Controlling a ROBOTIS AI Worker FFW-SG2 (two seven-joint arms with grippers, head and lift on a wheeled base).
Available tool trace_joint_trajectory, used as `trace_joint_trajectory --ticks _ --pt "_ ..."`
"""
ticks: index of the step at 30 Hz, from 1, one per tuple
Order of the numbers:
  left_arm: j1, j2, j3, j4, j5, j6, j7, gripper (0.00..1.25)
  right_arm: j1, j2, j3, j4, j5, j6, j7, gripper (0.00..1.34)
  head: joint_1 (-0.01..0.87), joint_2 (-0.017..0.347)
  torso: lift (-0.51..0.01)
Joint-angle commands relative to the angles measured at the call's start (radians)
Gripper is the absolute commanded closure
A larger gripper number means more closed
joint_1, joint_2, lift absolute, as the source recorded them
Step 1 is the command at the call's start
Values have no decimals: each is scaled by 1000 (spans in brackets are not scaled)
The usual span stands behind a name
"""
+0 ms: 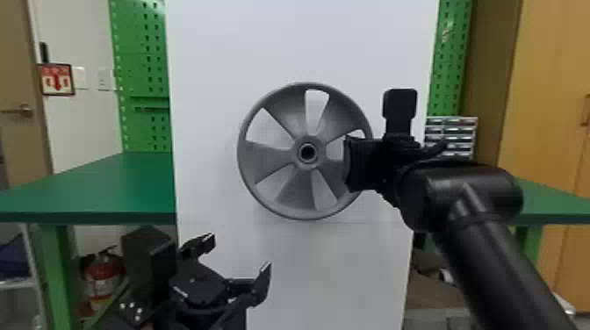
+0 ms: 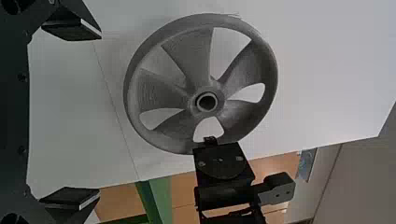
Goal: Hold the wheel and insert it
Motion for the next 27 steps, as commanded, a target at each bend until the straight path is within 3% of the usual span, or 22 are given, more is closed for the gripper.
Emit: trace_joint_trajectory --ticks 1,12,27 --pt "5 0 0 0 0 0 0 101 9 3 4 -18 -5 0 10 387 210 9 -442" --pt "17 -2 6 -2 2 0 0 101 36 3 24 -81 -30 2 33 329 210 9 -442" --pt "49 -3 43 -20 3 -5 11 101 204 3 64 -367 -42 3 56 328 210 9 -442"
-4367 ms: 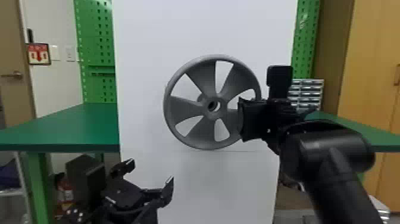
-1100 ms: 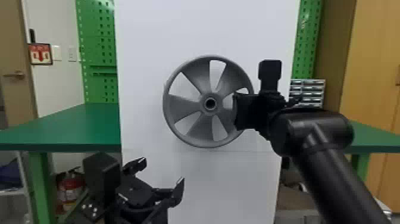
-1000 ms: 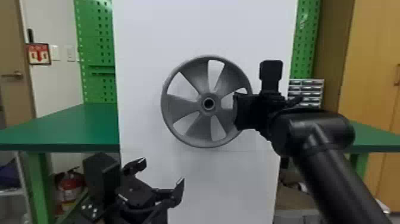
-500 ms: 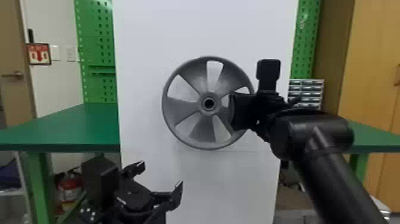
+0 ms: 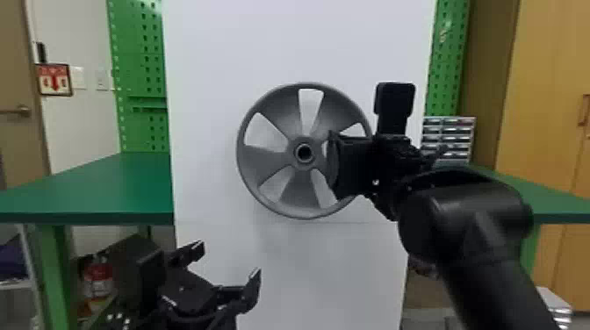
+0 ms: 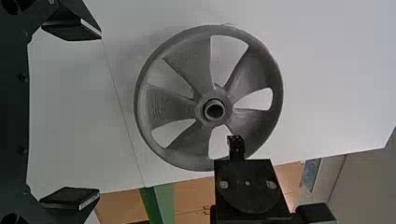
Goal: Hold the wheel and insert it
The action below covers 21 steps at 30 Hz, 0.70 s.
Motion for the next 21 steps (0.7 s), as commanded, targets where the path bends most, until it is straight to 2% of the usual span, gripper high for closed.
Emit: trace_joint_trajectory --ticks 1,7,13,21 --pt "10 0 13 -8 0 -2 1 101 57 3 5 -69 -3 0 13 328 210 9 -442" --pt "20 -6 25 -11 0 -8 1 101 124 3 7 -145 -7 0 25 328 210 9 -442" --pt "46 -25 56 -25 -12 -10 1 101 192 3 14 -204 -7 0 30 331 210 9 -442" --pt "54 -25 67 -34 -15 -10 1 101 276 3 22 -265 4 3 31 334 210 9 -442"
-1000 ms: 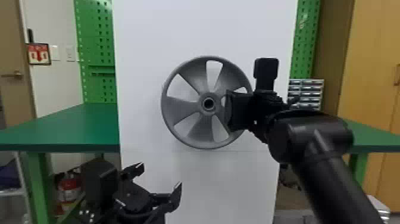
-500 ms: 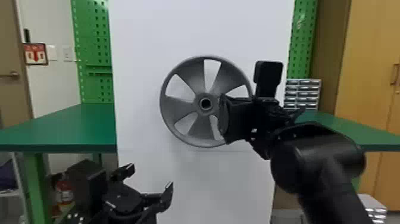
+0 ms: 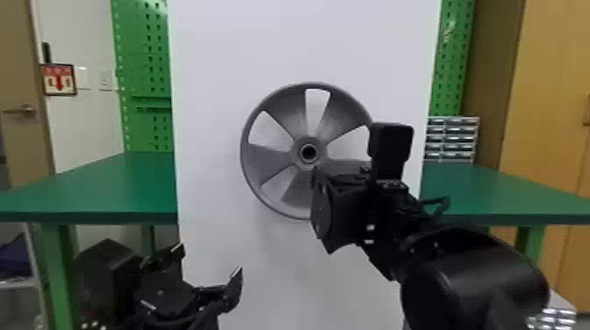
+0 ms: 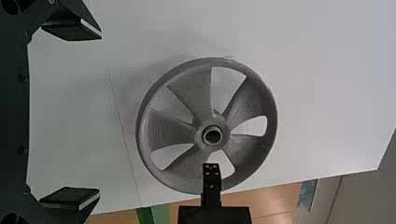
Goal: Hold the wheel and insert it
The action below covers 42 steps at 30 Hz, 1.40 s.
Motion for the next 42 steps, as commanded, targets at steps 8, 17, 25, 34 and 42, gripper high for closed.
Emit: trace_joint_trajectory --ticks 8,17,25,34,42 --pt "16 -3 13 -7 -5 0 0 101 141 -18 23 -126 4 5 0 335 210 9 -442" --pt "23 -8 34 -18 -13 0 0 101 267 -46 -20 -210 1 -31 0 334 210 9 -442" --pt "29 -20 53 -24 -25 -1 0 101 388 -63 -56 -233 -1 -104 2 334 210 9 -442" --pt "40 -31 80 -33 -39 -1 0 101 546 -75 -106 -241 22 -221 17 334 210 9 -442" --pt "43 -32 91 -33 -51 -1 0 101 643 -78 -135 -241 59 -293 21 334 210 9 -442"
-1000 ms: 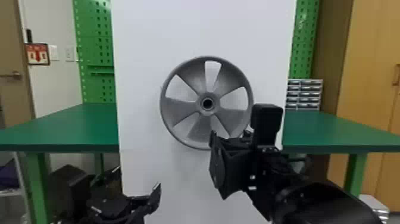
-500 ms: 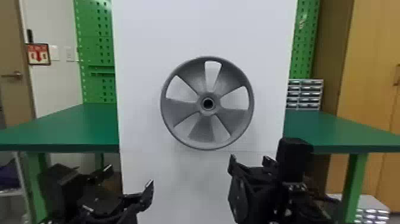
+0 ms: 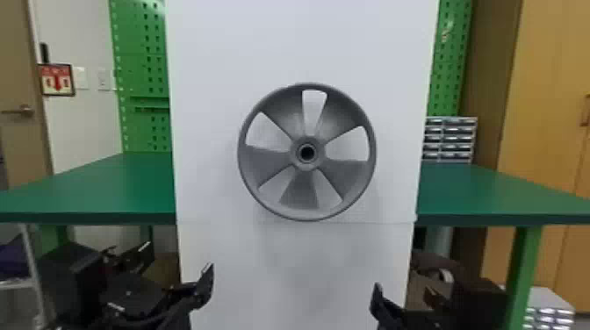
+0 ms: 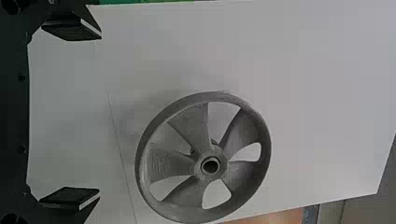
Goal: Hold the wheel and insert it
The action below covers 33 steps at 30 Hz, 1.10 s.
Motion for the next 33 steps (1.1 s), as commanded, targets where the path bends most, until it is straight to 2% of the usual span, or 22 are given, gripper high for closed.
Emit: trace_joint_trajectory --ticks 1,11,16,22,33 --pt "1 -2 3 0 -8 0 0 101 57 0 -18 2 18 -44 0 334 210 9 -442" --pt "15 -16 9 1 -39 0 0 101 152 6 -29 55 98 -208 0 335 210 9 -442" --pt "17 -16 9 12 -50 0 0 101 185 15 -43 77 112 -236 0 341 210 9 -442" --pt "31 -20 1 57 -56 -67 0 101 200 10 -41 118 104 -290 0 341 210 9 -442" --pt "43 -26 6 83 -71 -87 0 101 195 -5 0 153 104 -340 0 341 210 9 -442"
